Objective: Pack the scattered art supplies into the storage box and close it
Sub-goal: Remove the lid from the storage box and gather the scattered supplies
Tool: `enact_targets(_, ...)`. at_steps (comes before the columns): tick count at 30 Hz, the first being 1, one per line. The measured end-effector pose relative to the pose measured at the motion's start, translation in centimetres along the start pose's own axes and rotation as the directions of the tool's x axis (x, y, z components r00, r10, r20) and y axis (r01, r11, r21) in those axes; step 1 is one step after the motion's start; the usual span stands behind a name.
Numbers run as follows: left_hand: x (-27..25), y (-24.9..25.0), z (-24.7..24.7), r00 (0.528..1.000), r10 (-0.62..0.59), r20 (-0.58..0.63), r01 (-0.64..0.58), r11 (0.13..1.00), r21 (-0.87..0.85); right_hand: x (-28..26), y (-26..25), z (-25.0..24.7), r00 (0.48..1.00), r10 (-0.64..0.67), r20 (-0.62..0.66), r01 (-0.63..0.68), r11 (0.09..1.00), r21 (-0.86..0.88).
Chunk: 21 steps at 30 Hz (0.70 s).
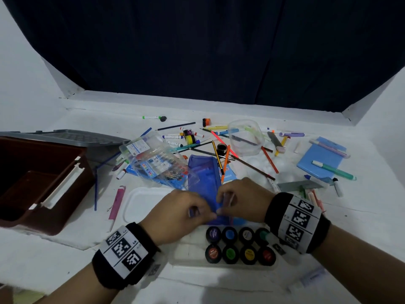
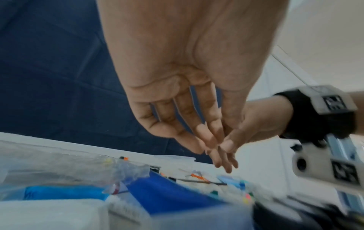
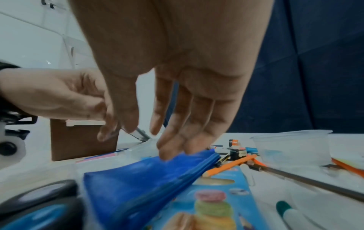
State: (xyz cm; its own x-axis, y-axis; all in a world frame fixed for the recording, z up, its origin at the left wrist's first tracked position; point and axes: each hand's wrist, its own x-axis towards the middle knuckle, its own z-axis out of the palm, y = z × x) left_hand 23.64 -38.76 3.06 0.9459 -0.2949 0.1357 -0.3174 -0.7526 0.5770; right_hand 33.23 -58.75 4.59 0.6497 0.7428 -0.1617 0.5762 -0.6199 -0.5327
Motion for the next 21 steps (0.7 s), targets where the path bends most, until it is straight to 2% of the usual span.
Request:
enact_targets(2,0.9,-0.6,-1.4,0.991,-0.006,-0.132,-0.002,0.998,-0.064,1.1,0.6,-0.4,0.982,0.010,-0.186,0.003,0.998,0.069)
enact_targets(4,2.2,-1.5,-3.1,0.968,-0.019,-0.250,-0.001,0.997,-0.080,2.3,1.1,-0.9,0.941,0.023,-0.338,0.033,0.987,0.160)
enact_targets(7,5.0,-3.6,-5.2,0.921,-0.074,-0.382,0.047,0.996,-0.081,4.5,1.8,-1.9,0.888,0.107,-0.447,0.043,0.949,0.313)
enact_targets(9,7.2,-5.5,-6.0,0.898,-0.139,-0.418,0.110,0.989,-0.094,6.0,2.3,-2.5,0.859,0.158,-0.486,0.031,0.933,0.359)
enact_targets(11,9.4,-7.4,-6.6,0.904,-0.184,-0.386,0.169,0.983,-0.073,7.6,2.9,-2.9,0.846,0.186,-0.500,0.002,0.936,0.351)
enact_targets(14,12.7,-9.8,-7.2,0.940,-0.208,-0.272,0.236,0.969,0.075,10.0,3.7,-3.2,0.866,0.200,-0.458,-0.085,0.962,0.260)
enact_targets(18,16.8,-12.6,-7.5,0.970,-0.205,-0.134,0.234,0.937,0.259,13.4,4.4,-3.7,0.920,0.221,-0.324,-0.229,0.973,0.014)
enact_targets(21,19.1,-14.1,-7.2,0.965,-0.263,-0.006,0.245,0.888,0.390,15.3,5.0,-4.2,0.926,0.279,-0.254,-0.323,0.935,-0.149)
